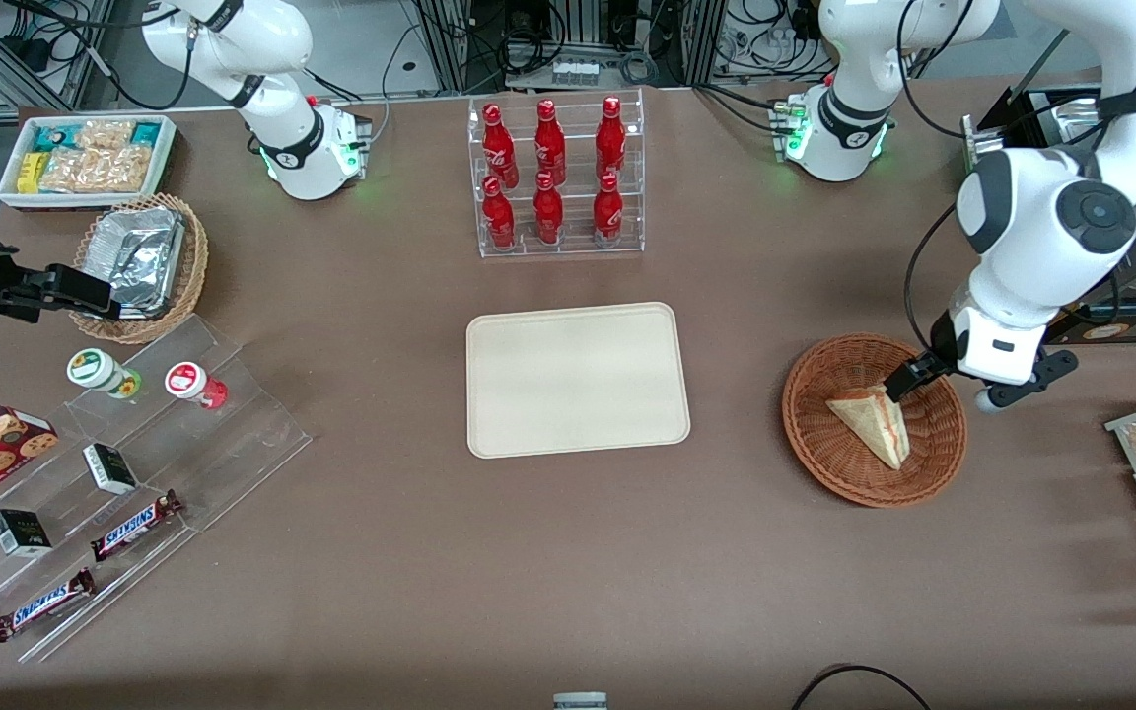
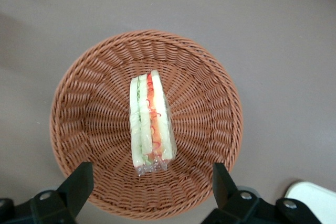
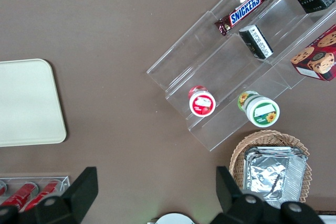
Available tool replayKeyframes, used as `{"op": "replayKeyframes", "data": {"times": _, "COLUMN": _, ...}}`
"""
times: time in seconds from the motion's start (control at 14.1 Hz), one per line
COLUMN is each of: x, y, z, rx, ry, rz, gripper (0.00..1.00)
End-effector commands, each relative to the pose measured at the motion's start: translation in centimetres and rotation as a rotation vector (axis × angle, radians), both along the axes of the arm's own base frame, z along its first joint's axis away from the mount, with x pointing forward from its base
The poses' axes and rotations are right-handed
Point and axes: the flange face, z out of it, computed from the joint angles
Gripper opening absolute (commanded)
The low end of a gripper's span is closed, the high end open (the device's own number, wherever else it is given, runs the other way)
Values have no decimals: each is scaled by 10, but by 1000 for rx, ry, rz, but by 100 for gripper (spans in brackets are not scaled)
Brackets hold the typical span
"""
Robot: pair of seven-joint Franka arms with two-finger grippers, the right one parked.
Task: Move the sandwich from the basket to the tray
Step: 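Lower the open left gripper over the sandwich in the wicker basket, then close the left gripper on the wrapped sandwich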
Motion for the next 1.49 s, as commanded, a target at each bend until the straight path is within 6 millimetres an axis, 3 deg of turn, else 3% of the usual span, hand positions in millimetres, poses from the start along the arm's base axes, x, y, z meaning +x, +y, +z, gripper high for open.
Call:
{"op": "replayKeyframes", "data": {"times": 0.0, "x": 2, "y": -2, "z": -29, "rx": -11, "ry": 1, "rz": 50, "gripper": 100}}
{"op": "replayKeyframes", "data": {"times": 0.21, "x": 3, "y": -2, "z": -58, "rx": -14, "ry": 18, "rz": 77, "gripper": 100}}
{"op": "replayKeyframes", "data": {"times": 0.64, "x": -5, "y": -2, "z": -97, "rx": -14, "ry": 35, "rz": 78, "gripper": 100}}
{"op": "replayKeyframes", "data": {"times": 0.99, "x": -6, "y": -2, "z": -113, "rx": -14, "ry": 44, "rz": 78, "gripper": 97}}
{"op": "replayKeyframes", "data": {"times": 1.13, "x": -7, "y": -2, "z": -116, "rx": -14, "ry": 50, "rz": 83, "gripper": 71}}
{"op": "replayKeyframes", "data": {"times": 1.28, "x": -6, "y": -2, "z": -116, "rx": -15, "ry": 52, "rz": 101, "gripper": 31}}
{"op": "replayKeyframes", "data": {"times": 1.35, "x": -5, "y": -3, "z": -114, "rx": -16, "ry": 52, "rz": 101, "gripper": 17}}
{"op": "replayKeyframes", "data": {"times": 1.42, "x": -4, "y": -3, "z": -112, "rx": -16, "ry": 48, "rz": 101, "gripper": 12}}
